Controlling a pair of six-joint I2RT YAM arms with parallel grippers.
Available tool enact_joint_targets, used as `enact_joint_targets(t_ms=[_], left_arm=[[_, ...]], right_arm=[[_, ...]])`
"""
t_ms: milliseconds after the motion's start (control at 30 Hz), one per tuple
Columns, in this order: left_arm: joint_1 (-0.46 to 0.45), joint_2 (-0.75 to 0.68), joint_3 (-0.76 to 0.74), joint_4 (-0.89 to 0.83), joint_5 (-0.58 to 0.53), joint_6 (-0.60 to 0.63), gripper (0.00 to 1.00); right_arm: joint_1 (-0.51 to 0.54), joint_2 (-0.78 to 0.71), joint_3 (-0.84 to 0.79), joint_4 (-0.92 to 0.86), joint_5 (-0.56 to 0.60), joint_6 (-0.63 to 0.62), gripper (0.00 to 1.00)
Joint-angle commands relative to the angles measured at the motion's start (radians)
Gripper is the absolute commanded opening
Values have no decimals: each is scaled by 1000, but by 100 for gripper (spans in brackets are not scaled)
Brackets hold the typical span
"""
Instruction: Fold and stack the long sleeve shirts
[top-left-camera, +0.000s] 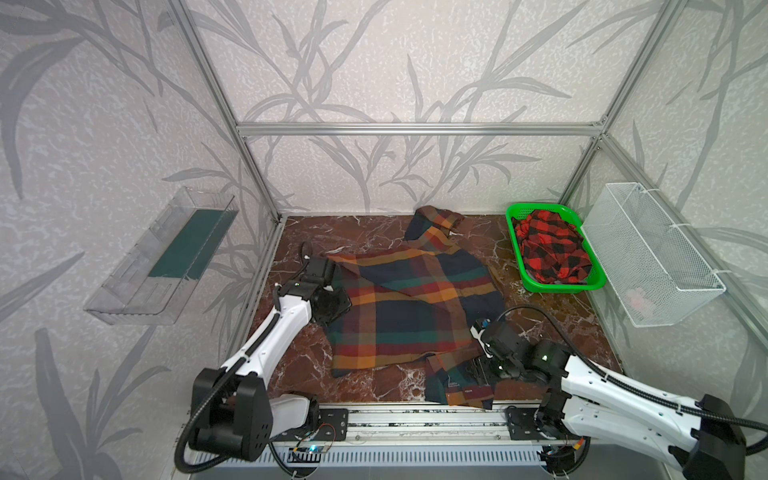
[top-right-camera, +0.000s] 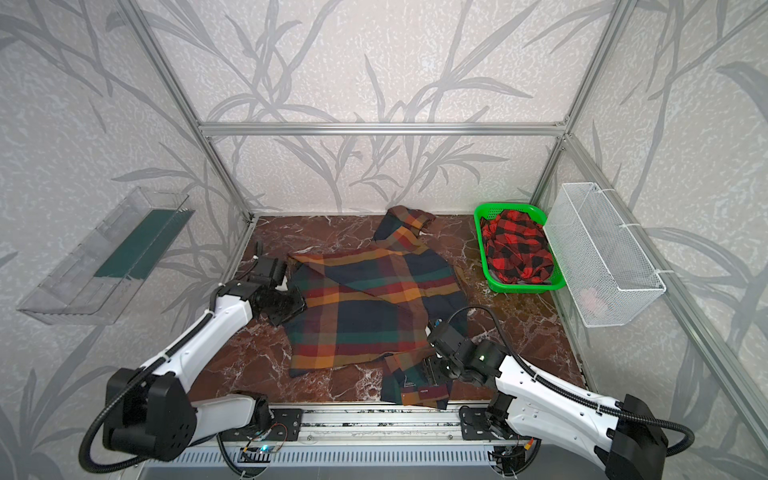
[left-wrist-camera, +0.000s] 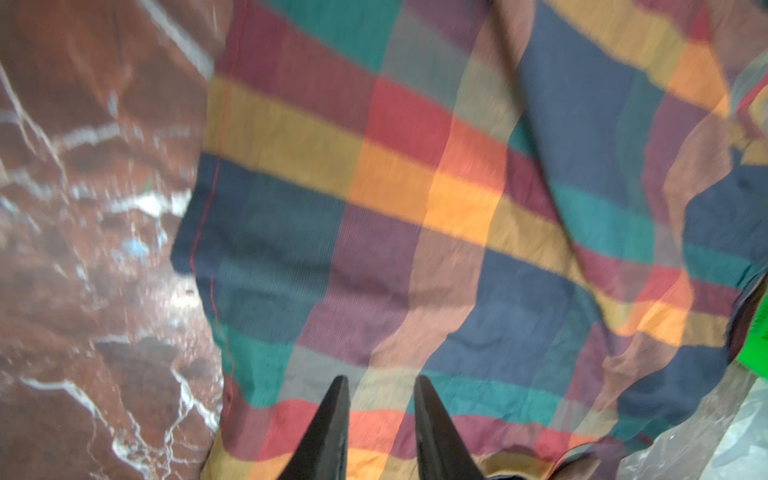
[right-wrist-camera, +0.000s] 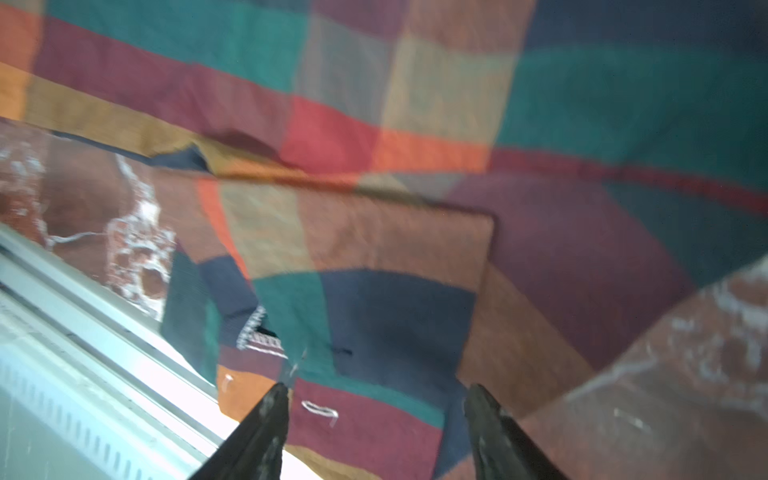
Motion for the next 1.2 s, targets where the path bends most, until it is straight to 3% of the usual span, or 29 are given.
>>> enact_joint_targets(t_ms=[0,167,567,733,1167], left_arm=[[-55,-42,-91,26,-36,-83,29],[-127,-111,-185,6,-71,-118,29],[-242,-296,-336,-67,-133,-239,29],[-261,-281,-351,-58,-136,-244,29],[-333,-263,-430,-14,-126,-286,28]], right_arm=[[41,-8,-24,-74,28,115,68],[78,36,-17,-163,103,189,69],[95,53,-66,-101,24,248,63],[96,59,-86,-67,-3,247,50],[96,19,-61,-88,-21,215,4]])
